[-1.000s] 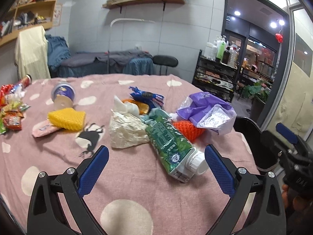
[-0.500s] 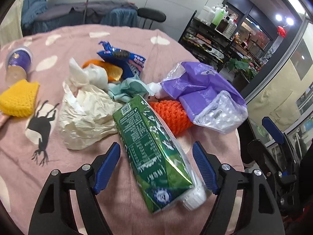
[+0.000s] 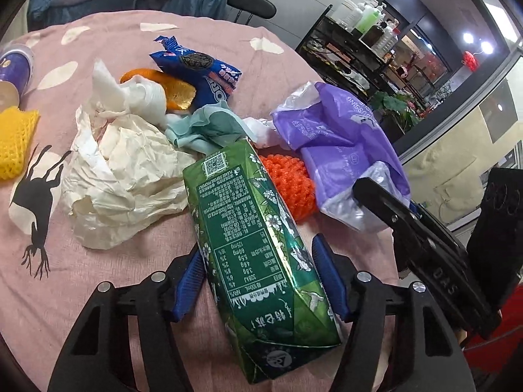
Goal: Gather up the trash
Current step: 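Grasp the green drink carton with the left tool while the right tool grasps the purple bag, then carry both items to the brown bin and open both tools to drop them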
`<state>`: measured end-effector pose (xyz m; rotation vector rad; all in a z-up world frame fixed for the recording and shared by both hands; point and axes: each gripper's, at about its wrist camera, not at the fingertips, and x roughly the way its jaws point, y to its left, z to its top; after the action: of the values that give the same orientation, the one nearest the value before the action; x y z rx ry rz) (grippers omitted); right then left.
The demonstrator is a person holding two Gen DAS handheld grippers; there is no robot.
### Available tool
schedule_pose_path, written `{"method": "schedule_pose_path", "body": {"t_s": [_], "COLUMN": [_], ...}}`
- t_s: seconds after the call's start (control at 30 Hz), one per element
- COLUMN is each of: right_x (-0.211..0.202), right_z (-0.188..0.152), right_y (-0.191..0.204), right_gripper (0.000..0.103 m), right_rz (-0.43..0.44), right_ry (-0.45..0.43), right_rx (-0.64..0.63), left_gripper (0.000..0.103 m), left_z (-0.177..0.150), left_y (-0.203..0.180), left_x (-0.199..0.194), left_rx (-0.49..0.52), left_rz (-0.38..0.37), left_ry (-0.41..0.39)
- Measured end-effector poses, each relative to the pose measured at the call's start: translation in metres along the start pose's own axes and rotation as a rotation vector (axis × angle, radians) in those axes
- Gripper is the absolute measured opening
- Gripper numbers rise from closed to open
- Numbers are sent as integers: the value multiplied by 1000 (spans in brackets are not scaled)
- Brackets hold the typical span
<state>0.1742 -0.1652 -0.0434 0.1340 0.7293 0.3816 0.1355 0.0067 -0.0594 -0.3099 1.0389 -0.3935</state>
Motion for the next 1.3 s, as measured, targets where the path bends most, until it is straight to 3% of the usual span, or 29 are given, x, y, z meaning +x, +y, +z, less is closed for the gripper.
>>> {"method": "schedule_pose_path", "body": {"t_s": [0.07, 0.17, 0.47, 0.63, 0.8, 0.93, 1.3], "right_x": [-4, -14, -53, -79, -101, -105, -77], "right_z": [-1, -2, -8, -13, -18, -23, -46], "right_y": [1, 3, 1, -8, -35, -74, -171], "right_gripper": [22, 19, 18, 18, 18, 18, 18], "right_rz": [10, 18, -6, -88, -205, -303, -467], "right_ry": [-18, -58, -184, -260, -305, -279, -142], "right_rx": [-1, -2, -13, -9, 15, 98, 289], "left_gripper": [59, 55, 54, 54, 54, 54, 54], "left_z": [-4, -10, -17, -16, -10, -3, 14], "left_y": [0, -1, -16, -39, -69, -95, -145], "left_x": [-3, -9, -40, -49, -37, -23, 18], "left_rx": [4, 18, 67, 137, 220, 281, 389], "left_rz": [-14, -14, 27, 2, -34, -71, -144], "left_ry": [-14, -46, -192, -234, -227, -210, -140]}}
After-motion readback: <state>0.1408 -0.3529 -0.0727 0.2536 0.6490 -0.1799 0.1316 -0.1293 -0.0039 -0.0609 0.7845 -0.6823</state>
